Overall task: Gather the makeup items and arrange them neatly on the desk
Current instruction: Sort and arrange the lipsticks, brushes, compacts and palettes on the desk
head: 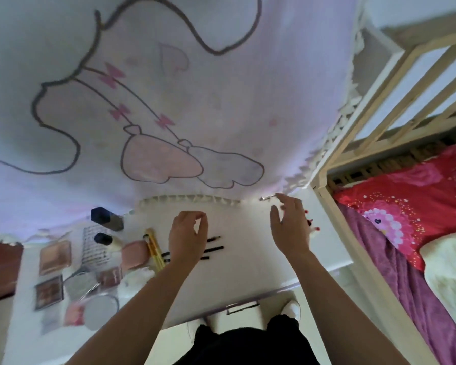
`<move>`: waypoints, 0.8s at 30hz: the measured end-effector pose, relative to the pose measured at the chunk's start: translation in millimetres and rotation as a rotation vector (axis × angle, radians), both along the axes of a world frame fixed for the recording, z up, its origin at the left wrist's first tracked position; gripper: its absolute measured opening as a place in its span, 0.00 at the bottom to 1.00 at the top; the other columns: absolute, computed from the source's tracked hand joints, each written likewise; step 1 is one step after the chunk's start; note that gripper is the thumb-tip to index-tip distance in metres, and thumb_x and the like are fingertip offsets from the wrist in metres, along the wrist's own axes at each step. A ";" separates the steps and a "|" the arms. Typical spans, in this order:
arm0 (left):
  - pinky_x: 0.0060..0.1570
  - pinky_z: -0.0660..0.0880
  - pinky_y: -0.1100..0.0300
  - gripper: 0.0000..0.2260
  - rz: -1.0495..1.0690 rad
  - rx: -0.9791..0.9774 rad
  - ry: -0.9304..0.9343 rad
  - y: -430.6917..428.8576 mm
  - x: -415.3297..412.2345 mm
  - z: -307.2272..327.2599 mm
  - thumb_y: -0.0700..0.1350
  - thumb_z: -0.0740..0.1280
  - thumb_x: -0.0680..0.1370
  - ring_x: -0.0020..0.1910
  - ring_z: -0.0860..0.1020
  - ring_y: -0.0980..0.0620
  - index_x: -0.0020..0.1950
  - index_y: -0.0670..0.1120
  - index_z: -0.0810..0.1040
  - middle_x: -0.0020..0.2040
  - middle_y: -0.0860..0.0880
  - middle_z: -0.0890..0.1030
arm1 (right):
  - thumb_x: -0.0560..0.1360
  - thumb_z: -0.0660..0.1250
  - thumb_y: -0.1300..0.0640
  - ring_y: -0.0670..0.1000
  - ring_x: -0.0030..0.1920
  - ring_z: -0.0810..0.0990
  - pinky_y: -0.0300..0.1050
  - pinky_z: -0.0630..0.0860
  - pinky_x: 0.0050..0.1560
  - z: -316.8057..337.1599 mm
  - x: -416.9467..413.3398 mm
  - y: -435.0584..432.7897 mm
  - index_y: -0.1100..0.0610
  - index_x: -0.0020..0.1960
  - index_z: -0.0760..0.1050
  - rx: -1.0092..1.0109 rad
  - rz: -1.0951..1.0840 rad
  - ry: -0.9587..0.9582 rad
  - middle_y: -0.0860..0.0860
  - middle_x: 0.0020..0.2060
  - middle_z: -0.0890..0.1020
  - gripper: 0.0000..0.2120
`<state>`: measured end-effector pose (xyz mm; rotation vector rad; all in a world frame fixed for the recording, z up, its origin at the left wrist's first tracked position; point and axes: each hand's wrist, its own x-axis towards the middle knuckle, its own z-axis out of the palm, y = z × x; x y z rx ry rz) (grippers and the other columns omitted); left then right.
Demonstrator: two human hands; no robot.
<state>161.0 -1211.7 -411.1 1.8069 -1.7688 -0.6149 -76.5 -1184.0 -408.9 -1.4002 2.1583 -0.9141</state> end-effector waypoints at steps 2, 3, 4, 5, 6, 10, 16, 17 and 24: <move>0.47 0.71 0.58 0.04 -0.022 -0.025 -0.028 2.3 36.5 -3.8 0.44 0.67 0.78 0.49 0.77 0.48 0.51 0.48 0.81 0.49 0.50 0.80 | 0.81 0.62 0.53 0.51 0.61 0.77 0.52 0.77 0.58 1.0 34.8 -3.6 0.50 0.67 0.73 0.008 0.069 0.013 0.48 0.63 0.75 0.15; 0.47 0.72 0.56 0.04 -0.030 -0.021 -0.047 4.4 53.3 -6.7 0.44 0.67 0.78 0.48 0.77 0.48 0.51 0.48 0.81 0.49 0.50 0.80 | 0.80 0.62 0.53 0.51 0.61 0.77 0.52 0.77 0.57 -0.2 51.7 -3.6 0.50 0.67 0.73 0.026 0.100 0.019 0.48 0.62 0.75 0.15; 0.47 0.74 0.55 0.04 -0.032 -0.007 -0.063 7.1 68.5 -10.3 0.44 0.68 0.78 0.48 0.77 0.47 0.50 0.49 0.81 0.49 0.50 0.80 | 0.80 0.62 0.53 0.52 0.60 0.77 0.53 0.78 0.56 -1.4 67.7 -2.6 0.50 0.67 0.73 0.052 0.133 0.025 0.48 0.62 0.75 0.15; 0.47 0.76 0.53 0.03 -0.028 0.013 -0.071 10.0 81.9 -15.0 0.44 0.68 0.78 0.48 0.78 0.47 0.50 0.49 0.81 0.50 0.50 0.80 | 0.80 0.62 0.53 0.52 0.59 0.78 0.53 0.78 0.55 -3.9 82.3 -1.1 0.50 0.67 0.73 0.092 0.171 0.038 0.48 0.62 0.75 0.16; 0.47 0.77 0.52 0.03 -0.022 0.037 -0.071 13.7 93.3 -20.1 0.44 0.68 0.78 0.47 0.78 0.46 0.49 0.49 0.81 0.50 0.50 0.80 | 0.80 0.62 0.53 0.53 0.59 0.78 0.52 0.78 0.54 -7.1 95.3 1.6 0.50 0.68 0.72 0.139 0.215 0.064 0.49 0.62 0.74 0.16; 0.44 0.75 0.55 0.03 -0.022 0.122 -0.103 27.0 120.9 -38.5 0.43 0.70 0.77 0.47 0.80 0.44 0.48 0.46 0.83 0.50 0.47 0.81 | 0.80 0.61 0.54 0.53 0.62 0.74 0.48 0.75 0.55 -22.2 133.1 15.1 0.51 0.69 0.71 0.330 0.367 0.162 0.50 0.64 0.72 0.18; 0.47 0.77 0.55 0.06 -0.196 0.181 -0.128 37.8 128.9 -71.8 0.40 0.70 0.74 0.47 0.79 0.44 0.50 0.45 0.83 0.49 0.47 0.80 | 0.81 0.59 0.55 0.55 0.62 0.74 0.50 0.75 0.55 -43.4 145.9 13.6 0.51 0.69 0.70 0.474 0.432 0.232 0.51 0.63 0.71 0.17; 0.47 0.78 0.54 0.07 -0.206 0.184 -0.147 38.2 127.3 -76.4 0.40 0.70 0.74 0.47 0.79 0.44 0.51 0.45 0.82 0.48 0.47 0.79 | 0.81 0.58 0.56 0.55 0.61 0.74 0.50 0.75 0.55 -45.7 143.9 8.6 0.51 0.69 0.70 0.481 0.437 0.245 0.52 0.63 0.71 0.17; 0.48 0.75 0.47 0.12 -0.136 0.252 -0.235 29.8 102.5 -87.2 0.45 0.65 0.71 0.48 0.77 0.41 0.52 0.46 0.80 0.51 0.46 0.77 | 0.82 0.59 0.55 0.55 0.60 0.73 0.51 0.78 0.52 -69.8 120.4 -39.0 0.50 0.70 0.70 0.544 0.630 0.370 0.53 0.62 0.70 0.17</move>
